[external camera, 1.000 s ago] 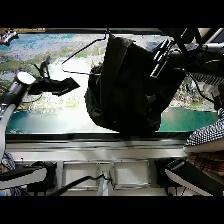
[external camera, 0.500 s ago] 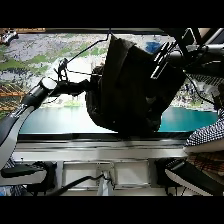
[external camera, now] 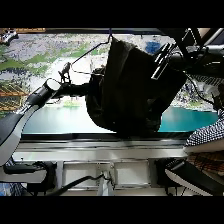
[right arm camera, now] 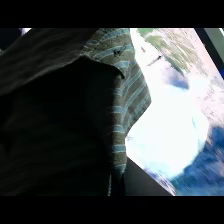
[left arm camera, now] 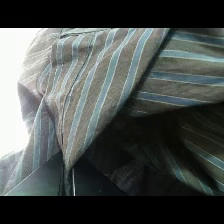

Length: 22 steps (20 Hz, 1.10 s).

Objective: Fold the clothes and pants, and hang the long-sleeved shirts on hangers.

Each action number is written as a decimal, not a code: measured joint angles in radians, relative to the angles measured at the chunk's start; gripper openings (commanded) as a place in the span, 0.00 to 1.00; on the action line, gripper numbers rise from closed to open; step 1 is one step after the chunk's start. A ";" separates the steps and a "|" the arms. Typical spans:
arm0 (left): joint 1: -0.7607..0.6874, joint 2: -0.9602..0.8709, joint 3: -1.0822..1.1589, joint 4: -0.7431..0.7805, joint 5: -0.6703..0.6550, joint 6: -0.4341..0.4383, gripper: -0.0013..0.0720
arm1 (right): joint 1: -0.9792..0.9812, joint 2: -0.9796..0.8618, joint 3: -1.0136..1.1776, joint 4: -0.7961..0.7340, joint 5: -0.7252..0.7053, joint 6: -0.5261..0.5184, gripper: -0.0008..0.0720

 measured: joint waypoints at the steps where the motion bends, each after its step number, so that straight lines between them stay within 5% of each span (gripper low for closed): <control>1: 0.013 0.002 0.000 0.000 0.002 0.000 0.05 | 0.000 0.000 -0.001 -0.024 0.002 0.000 0.05; 6: 0.097 0.011 0.002 -0.056 0.020 0.004 0.05 | 0.000 0.000 -0.003 -0.065 0.035 0.000 0.05; 13: 0.201 0.040 0.040 -0.208 -0.014 0.172 0.05 | 0.000 -0.002 -0.004 -0.051 0.132 0.015 0.05; 22: 0.307 0.394 0.059 -0.238 -0.119 0.311 0.04 | 0.000 -0.027 -0.100 -0.121 0.165 0.031 0.05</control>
